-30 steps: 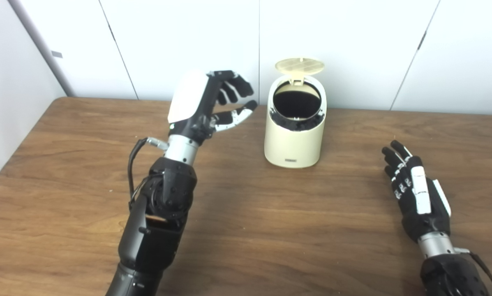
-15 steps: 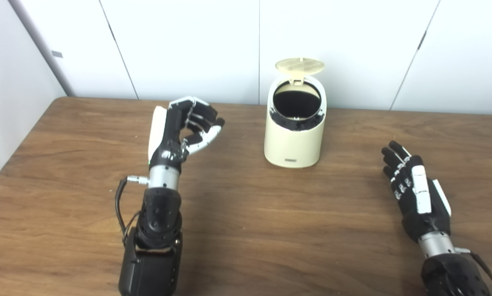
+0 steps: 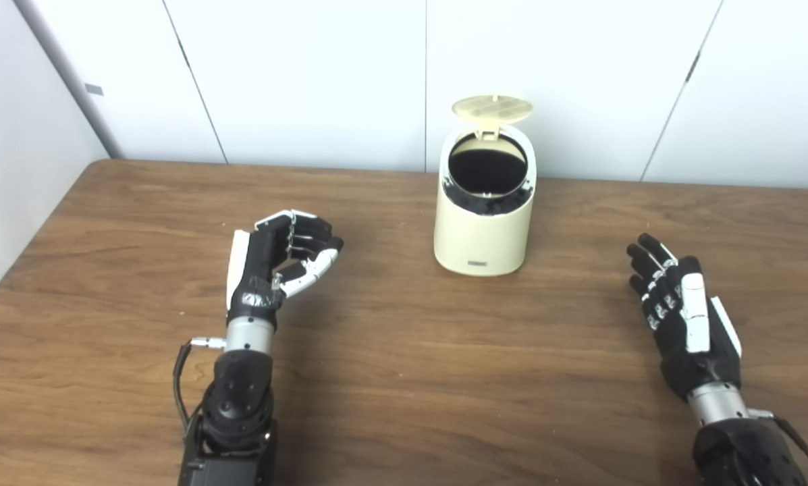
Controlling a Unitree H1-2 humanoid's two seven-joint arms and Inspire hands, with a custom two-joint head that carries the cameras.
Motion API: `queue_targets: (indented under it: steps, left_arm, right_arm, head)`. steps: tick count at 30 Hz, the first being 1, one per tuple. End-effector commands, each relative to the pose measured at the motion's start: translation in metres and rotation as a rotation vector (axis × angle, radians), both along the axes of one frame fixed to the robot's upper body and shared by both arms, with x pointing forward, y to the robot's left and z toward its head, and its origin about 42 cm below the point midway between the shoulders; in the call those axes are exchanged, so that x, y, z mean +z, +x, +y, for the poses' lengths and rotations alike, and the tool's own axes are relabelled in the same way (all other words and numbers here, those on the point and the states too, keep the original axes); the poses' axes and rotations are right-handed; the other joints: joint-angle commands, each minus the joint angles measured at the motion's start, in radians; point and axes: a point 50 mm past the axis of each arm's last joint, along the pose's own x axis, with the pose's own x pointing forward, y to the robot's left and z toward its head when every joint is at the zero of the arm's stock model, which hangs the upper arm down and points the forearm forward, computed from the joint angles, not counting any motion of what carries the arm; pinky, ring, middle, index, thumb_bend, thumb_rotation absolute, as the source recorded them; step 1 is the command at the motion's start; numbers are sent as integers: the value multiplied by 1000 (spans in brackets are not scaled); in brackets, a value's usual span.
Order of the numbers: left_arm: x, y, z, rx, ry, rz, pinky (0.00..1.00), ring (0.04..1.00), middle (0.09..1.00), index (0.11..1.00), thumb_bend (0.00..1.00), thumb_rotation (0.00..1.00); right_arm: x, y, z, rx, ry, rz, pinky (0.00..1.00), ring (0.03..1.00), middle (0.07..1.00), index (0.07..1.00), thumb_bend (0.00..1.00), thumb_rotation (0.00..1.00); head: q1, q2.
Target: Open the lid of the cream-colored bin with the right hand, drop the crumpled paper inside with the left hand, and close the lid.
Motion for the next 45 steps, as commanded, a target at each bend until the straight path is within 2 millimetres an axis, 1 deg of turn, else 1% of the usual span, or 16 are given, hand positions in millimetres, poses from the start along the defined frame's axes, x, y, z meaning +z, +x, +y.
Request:
queue_targets:
  steps: [1, 2, 3, 4, 6, 8, 10, 11, 16, 20, 27, 31, 37, 38, 42, 45]
  left_arm:
    - [9, 0, 1, -34, -11, -36, 793, 821, 821, 738, 530, 300]
    - [6, -2, 1, -50, -47, -22, 837, 854, 849, 784, 533, 354]
    - [3, -4, 2, -66, -79, -18, 877, 901, 899, 852, 533, 456]
    - [1, -5, 2, -77, -99, -18, 901, 920, 919, 888, 533, 515]
    - [-3, -8, 4, -100, -168, -18, 931, 953, 953, 937, 526, 579]
    - [-7, -10, 5, -109, -197, -16, 933, 960, 967, 954, 532, 621]
    - [-10, -12, 6, -111, -206, -13, 979, 982, 986, 969, 555, 696]
    - [-13, -13, 7, -118, -222, -13, 989, 988, 990, 972, 562, 713]
    - [-22, -18, 7, -122, -235, -34, 1000, 1000, 1000, 1000, 553, 847]
    - [-33, -24, 8, -106, -277, -39, 1000, 1000, 1000, 1000, 558, 899]
    - [-44, -31, 4, -84, -285, -41, 1000, 1000, 1000, 1000, 497, 992]
    - [-53, -32, 4, -67, -271, -45, 1000, 1000, 1000, 1000, 442, 1000]
    - [-61, -36, 3, -59, -280, -34, 1000, 1000, 1000, 1000, 452, 1000]
    - [-62, -37, 3, -60, -281, -35, 1000, 1000, 1000, 1000, 452, 1000]
    - [-65, -39, 5, -61, -277, -28, 1000, 1000, 1000, 1000, 432, 1000]
    - [-66, -40, 6, -61, -274, -29, 1000, 1000, 1000, 1000, 433, 1000]
  right_arm:
    - [7, 0, 0, 5, -1, -22, 998, 960, 892, 883, 556, 925]
    - [8, 0, 0, 8, -8, -23, 999, 960, 892, 884, 555, 925]
    - [8, -1, 0, 10, -12, -24, 998, 963, 898, 891, 552, 940]
    - [9, -1, -1, 11, -15, -24, 998, 963, 901, 893, 553, 944]
    - [10, -1, -1, 10, -18, -26, 993, 960, 900, 893, 555, 941]
    - [11, -1, -1, 9, -14, -29, 992, 958, 898, 893, 557, 938]
    - [12, -2, -1, 8, -12, -31, 996, 958, 896, 894, 552, 934]
    - [13, -2, -1, 6, -11, -34, 997, 957, 895, 894, 551, 933]
    - [16, -3, -2, 7, -4, -44, 981, 955, 894, 889, 537, 932]
    - [19, -4, -6, 4, 5, -59, 956, 951, 898, 885, 532, 923]
    - [32, 0, -10, 1, -45, -88, 962, 953, 937, 899, 559, 923]
    - [44, 8, -14, 13, -66, -122, 973, 959, 955, 924, 585, 931]
    - [62, 21, -17, 14, -98, -163, 993, 973, 968, 930, 601, 929]
    - [65, 24, -17, 15, -105, -170, 993, 973, 969, 929, 600, 930]
    - [80, 34, -13, 33, -149, -212, 1000, 977, 960, 919, 577, 961]
    - [91, 42, -9, 45, -184, -236, 996, 975, 952, 908, 583, 946]
  head:
    - [1, 3]
    - [1, 3]
    - [1, 3]
    - [1, 3]
    - [1, 6]
    - [1, 6]
    - [-3, 10]
    - [-5, 13]
    - [-10, 17]
    - [-21, 21]
    - [-56, 22]
    - [-70, 23]
    - [-78, 16]
    - [-97, 7]
    - [-121, -2]
    - [-135, -17]
